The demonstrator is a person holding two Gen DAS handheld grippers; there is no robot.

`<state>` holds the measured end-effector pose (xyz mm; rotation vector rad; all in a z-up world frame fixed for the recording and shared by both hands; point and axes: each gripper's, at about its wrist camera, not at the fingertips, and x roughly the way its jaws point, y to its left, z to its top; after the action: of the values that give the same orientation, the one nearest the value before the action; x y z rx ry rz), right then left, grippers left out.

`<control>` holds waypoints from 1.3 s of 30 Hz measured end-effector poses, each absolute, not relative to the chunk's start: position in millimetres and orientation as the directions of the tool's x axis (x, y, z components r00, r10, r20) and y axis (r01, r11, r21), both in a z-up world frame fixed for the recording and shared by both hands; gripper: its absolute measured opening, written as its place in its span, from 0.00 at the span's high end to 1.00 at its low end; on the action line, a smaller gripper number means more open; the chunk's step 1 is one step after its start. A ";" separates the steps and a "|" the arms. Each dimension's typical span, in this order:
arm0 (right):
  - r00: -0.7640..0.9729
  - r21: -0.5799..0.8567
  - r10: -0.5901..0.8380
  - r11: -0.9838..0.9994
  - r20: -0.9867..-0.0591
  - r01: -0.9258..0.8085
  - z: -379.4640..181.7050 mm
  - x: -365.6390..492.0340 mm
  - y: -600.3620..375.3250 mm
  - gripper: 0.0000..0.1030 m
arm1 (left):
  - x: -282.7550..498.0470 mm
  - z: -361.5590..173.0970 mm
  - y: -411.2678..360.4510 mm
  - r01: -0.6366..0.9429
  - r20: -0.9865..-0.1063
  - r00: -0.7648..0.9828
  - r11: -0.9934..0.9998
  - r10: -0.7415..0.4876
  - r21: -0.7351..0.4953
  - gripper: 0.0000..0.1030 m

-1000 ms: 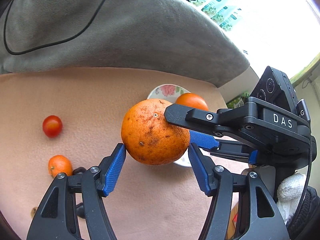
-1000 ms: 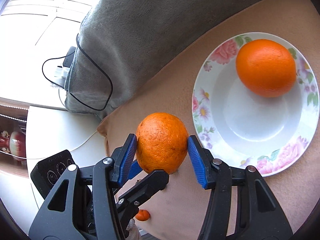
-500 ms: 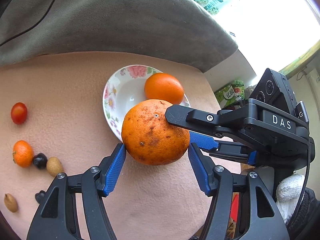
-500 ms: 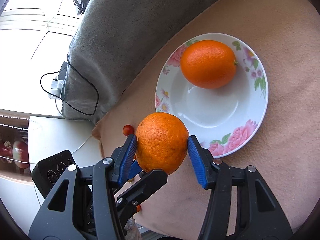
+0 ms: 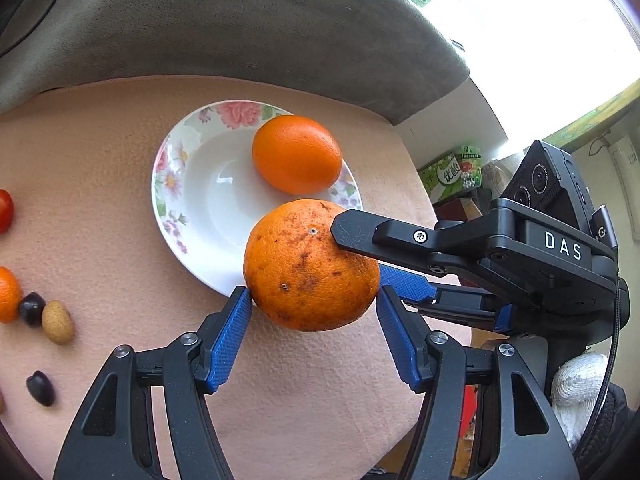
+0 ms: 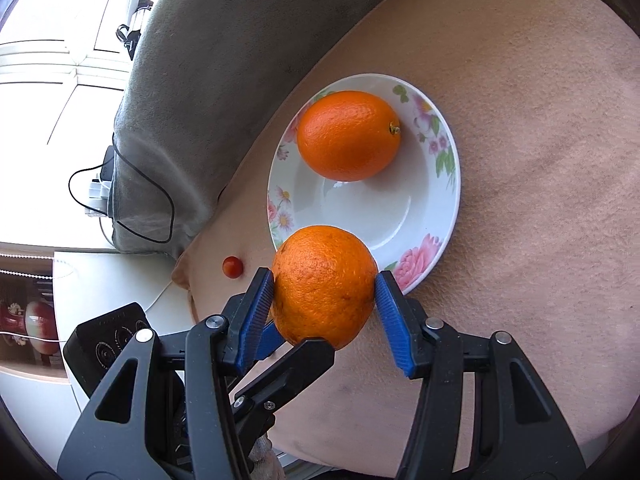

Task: Organize fruits
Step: 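Carry the tangerine onto the plate beside the orange and release, then withdraw the right tool from the plate toward the small fruits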

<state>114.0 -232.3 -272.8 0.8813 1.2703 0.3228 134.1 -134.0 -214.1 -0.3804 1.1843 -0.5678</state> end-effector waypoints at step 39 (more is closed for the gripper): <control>0.417 0.485 0.447 0.875 -0.791 -0.016 -213.1 106.4 -226.6 0.17 | 98.8 -192.0 -91.2 0.170 -0.804 0.358 0.880 -0.474 -0.443 0.34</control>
<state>106.4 -226.6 -213.1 0.4402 1.1106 0.3025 98.8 -91.2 -192.0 -0.3054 1.1331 -0.4238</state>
